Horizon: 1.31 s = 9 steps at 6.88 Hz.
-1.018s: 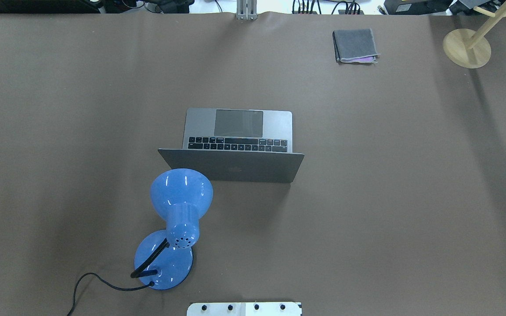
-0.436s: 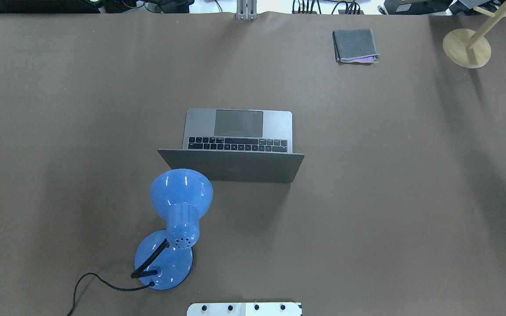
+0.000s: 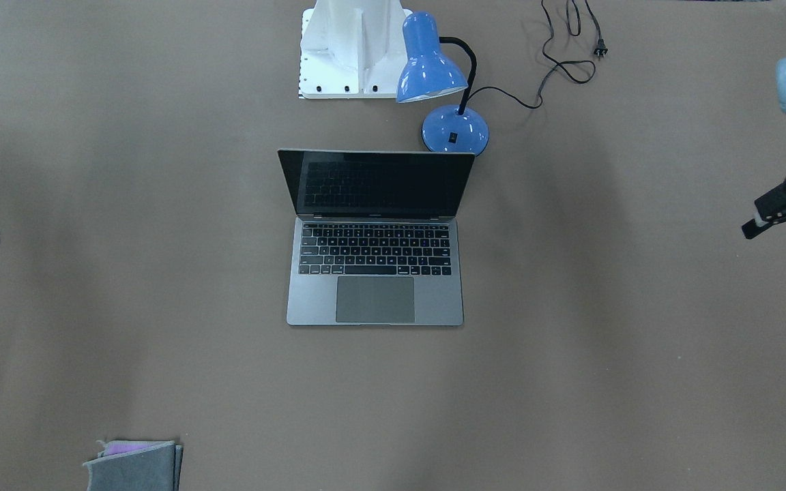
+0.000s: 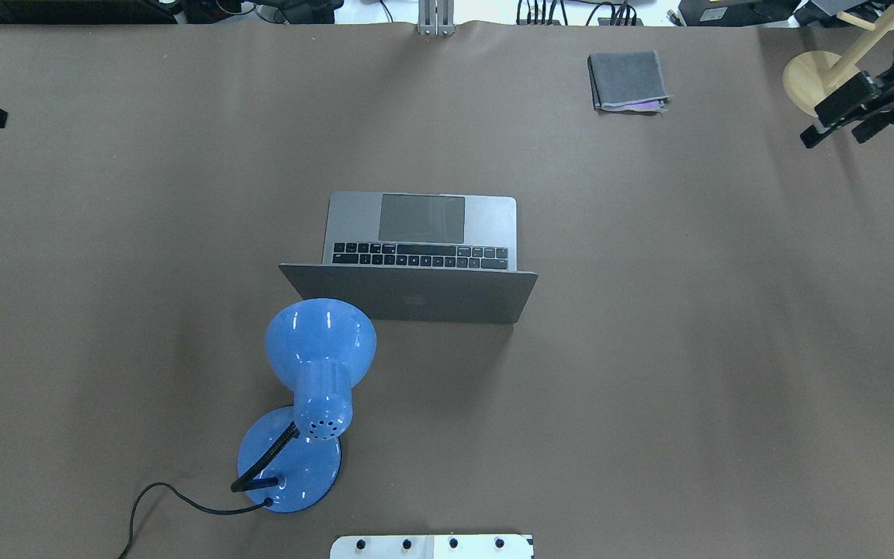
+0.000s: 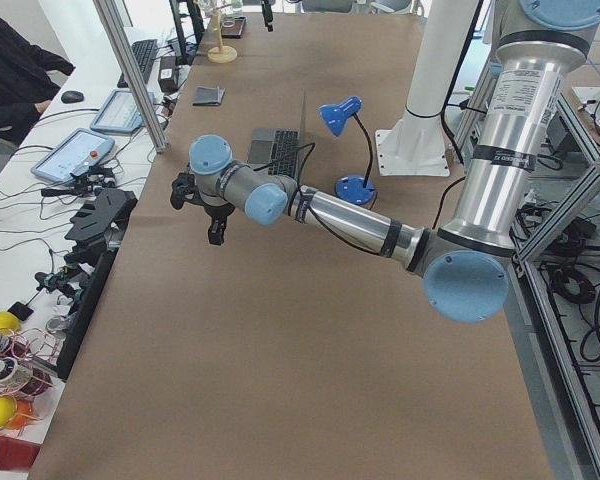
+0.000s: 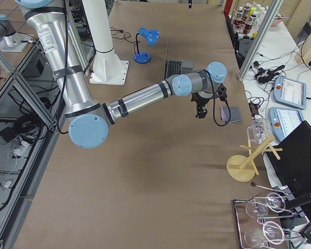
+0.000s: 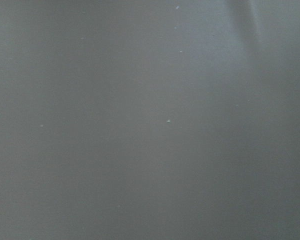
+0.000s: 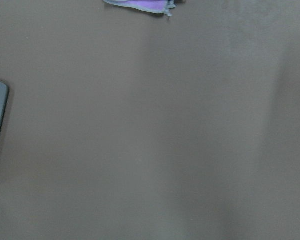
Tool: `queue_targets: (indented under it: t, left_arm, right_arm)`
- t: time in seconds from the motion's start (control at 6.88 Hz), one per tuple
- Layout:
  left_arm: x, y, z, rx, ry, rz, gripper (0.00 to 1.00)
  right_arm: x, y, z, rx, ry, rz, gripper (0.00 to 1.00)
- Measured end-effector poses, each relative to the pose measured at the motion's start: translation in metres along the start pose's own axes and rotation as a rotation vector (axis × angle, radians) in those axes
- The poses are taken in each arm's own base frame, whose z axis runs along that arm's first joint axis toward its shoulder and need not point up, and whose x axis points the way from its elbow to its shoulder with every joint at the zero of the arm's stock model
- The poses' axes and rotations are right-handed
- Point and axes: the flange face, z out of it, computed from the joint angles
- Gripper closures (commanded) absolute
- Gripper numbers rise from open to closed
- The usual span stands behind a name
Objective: Close laptop
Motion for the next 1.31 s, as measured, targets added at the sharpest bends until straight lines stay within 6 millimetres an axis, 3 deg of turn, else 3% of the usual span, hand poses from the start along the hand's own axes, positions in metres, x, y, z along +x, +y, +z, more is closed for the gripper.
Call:
queue_targets:
  t: [0.15,0.29,0.58,0.73,0.87,1.31]
  left_arm:
    - [0.046,0.004,0.025,-0.015,0.049,-0.054,0.40]
    - [0.081,0.015,0.047,-0.037,0.092,-0.094,0.61]
    - [0.119,0.039,0.077,-0.091,0.134,-0.115,0.87]
    - [0.129,0.052,0.084,-0.113,0.143,-0.106,1.00]
    - [0.137,0.067,0.088,-0.135,0.152,-0.090,1.00]
    - [0.183,0.121,0.110,-0.236,0.186,-0.068,1.00]
  right_arm:
    - [-0.036,0.004,0.011,0.009,-0.029,0.069,0.27]
    - [-0.071,0.014,0.026,0.009,-0.062,0.151,0.47]
    - [-0.132,0.040,0.063,-0.010,-0.129,0.245,0.67]
    - [-0.152,0.057,0.080,-0.024,-0.156,0.239,0.92]
    - [-0.165,0.073,0.090,-0.042,-0.176,0.220,1.00]
    - [-0.207,0.116,0.116,-0.119,-0.209,0.137,1.00]
